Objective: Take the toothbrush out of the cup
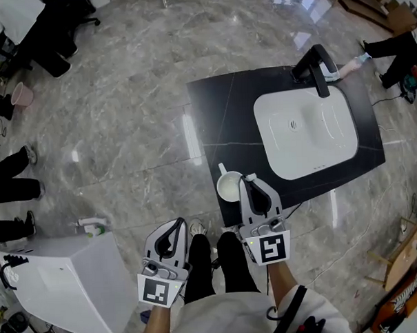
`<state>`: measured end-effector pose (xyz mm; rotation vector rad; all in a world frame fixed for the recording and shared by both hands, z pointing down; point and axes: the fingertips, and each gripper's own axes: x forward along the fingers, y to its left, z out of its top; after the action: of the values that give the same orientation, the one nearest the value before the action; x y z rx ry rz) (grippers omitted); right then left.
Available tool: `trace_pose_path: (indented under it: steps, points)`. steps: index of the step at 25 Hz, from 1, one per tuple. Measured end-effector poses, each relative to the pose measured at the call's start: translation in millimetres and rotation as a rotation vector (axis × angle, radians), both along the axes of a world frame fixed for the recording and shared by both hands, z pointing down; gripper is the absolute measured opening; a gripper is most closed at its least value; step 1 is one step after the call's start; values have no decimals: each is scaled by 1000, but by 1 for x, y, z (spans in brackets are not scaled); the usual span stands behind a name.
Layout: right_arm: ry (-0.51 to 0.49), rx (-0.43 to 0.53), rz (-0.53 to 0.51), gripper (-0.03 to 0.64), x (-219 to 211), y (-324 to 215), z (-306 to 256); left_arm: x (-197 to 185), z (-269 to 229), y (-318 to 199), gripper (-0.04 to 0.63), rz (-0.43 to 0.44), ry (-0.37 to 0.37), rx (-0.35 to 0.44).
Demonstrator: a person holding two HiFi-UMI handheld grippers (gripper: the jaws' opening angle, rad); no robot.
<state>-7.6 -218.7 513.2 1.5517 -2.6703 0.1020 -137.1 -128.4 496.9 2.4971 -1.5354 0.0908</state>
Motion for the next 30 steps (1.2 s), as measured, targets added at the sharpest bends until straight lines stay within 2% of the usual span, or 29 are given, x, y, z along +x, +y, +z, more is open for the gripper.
trace_pose_path:
  steps: [2, 5, 13, 20, 24, 27, 30]
  points:
    - [-23, 14, 10, 15, 0, 0, -10, 0, -4, 2, -5, -1, 1, 7]
    - [8, 32, -2, 15, 2, 2, -18, 2, -13, 3, -5, -4, 4, 29]
    - [13, 90, 8, 15, 7, -1, -61, 6, -42, 19, -5, 5, 5, 54]
    - [-30, 122, 2, 15, 5, 5, -107, 10, -74, 35, -5, 3, 18, 89]
    - [-42, 146, -5, 14, 2, 11, -132, 14, -96, 37, -5, 20, -15, 144]
    - [-53, 158, -11, 14, -1, 19, -145, 13, -102, 41, -5, 7, 15, 151]
    - [-56, 164, -16, 14, 0, 28, -155, 11, -110, 43, -5, -2, 15, 168]
